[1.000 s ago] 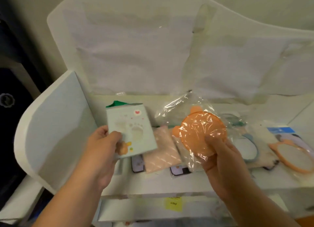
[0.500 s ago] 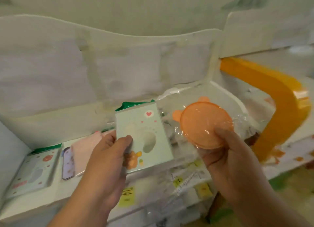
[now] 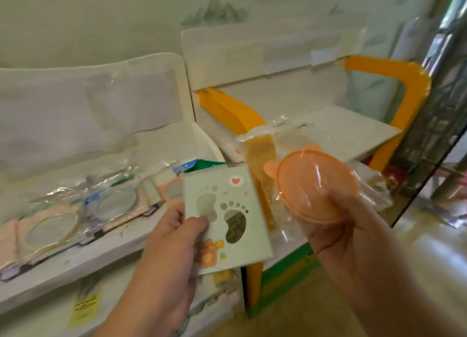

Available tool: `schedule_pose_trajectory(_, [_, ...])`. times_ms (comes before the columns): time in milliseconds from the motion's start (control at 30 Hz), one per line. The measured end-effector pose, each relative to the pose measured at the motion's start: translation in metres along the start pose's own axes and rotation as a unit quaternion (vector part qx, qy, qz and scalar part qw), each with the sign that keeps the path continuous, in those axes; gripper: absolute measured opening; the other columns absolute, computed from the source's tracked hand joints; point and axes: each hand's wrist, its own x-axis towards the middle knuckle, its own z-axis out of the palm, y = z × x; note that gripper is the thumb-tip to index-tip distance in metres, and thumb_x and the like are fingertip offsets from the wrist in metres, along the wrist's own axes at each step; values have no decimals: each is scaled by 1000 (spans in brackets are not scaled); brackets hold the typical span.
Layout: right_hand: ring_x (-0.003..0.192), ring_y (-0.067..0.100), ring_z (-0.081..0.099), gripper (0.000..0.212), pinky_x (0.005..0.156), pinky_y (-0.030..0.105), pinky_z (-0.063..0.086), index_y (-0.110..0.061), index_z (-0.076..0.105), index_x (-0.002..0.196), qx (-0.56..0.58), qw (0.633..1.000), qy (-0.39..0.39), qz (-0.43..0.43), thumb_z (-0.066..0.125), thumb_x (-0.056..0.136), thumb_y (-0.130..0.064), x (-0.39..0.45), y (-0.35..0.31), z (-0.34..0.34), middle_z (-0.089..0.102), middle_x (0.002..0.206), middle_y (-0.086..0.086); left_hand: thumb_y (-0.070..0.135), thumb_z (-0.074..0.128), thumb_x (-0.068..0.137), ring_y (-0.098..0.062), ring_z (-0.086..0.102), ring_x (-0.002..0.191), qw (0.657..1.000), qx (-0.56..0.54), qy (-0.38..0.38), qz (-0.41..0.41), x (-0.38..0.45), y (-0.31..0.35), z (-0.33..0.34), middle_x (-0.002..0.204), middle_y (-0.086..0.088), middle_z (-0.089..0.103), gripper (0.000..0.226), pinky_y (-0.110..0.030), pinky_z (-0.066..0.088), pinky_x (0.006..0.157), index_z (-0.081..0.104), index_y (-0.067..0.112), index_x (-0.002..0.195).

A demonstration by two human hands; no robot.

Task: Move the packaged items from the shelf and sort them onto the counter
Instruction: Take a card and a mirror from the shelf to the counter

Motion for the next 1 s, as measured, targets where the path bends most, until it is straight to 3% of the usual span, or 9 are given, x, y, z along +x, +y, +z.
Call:
schedule_pose_trajectory(167, [108,30,70,39,77,37,60,-12,50,136,35,999,-1,-37,41,99,-14,22,-43,-39,70,122,15,2,50,97,-31,76,82,997,37,-27,-58,28,-33,64,94,-11,79,24,-37,57,60,63,15,112])
schedule_pose_trajectory(267, [109,29,69,41,73,35,60,-13,47,139,36,999,14,-38,39,99,-12,49,-63,-64,69,124,15,3,51,97,-31,76,82,994,47,-50,-81,52,-52,102,93,-11,79,23,-36,58,58,62,16,112])
schedule_pose_trajectory(400, [91,20,74,39,61,27,59,-14,51,137,3,998,38,-40,40,99,-9,96,-88,-87,70,121,15,4,52,97,-26,76,74,992,45,-57,-102,97,-70,150,88,-7,79,21,-34,57,53,62,17,110])
schedule_pose_trajectory(567, [83,14,73,42,63,25,60,-17,50,138,-10,998,40,-43,39,99,-6,173,-117,-99,68,126,12,6,54,97,-23,77,74,993,32,-38,-108,163,-87,203,85,-2,79,23,-34,58,54,60,22,112])
schedule_pose_trajectory(733, [101,23,72,37,76,30,60,-14,47,137,5,999,38,-29,39,101,-8,239,-137,-104,69,123,16,4,53,97,-23,76,71,996,17,-2,-90,214,-89,234,87,-4,78,23,-32,57,52,61,21,110])
schedule_pose_trajectory(867, [102,26,72,26,84,36,59,-12,51,125,-7,998,70,-7,42,100,-11,288,-144,-109,70,120,18,1,51,96,-22,74,59,997,-5,42,-71,241,-94,243,81,-6,78,22,-30,54,45,62,17,105])
schedule_pose_trajectory(933, [104,27,71,22,92,41,56,-12,52,121,-86,991,106,7,48,100,-15,316,-144,-115,69,118,15,1,51,95,-25,73,58,995,-12,70,-67,253,-98,245,82,-9,78,21,-29,53,42,63,17,103])
schedule_pose_trajectory(1000, [94,19,69,15,85,35,54,-14,60,111,-250,962,109,8,50,100,-17,346,-140,-120,70,102,4,0,53,94,-25,71,61,992,-7,114,-45,266,-102,247,90,-14,77,19,-29,51,42,64,15,101])
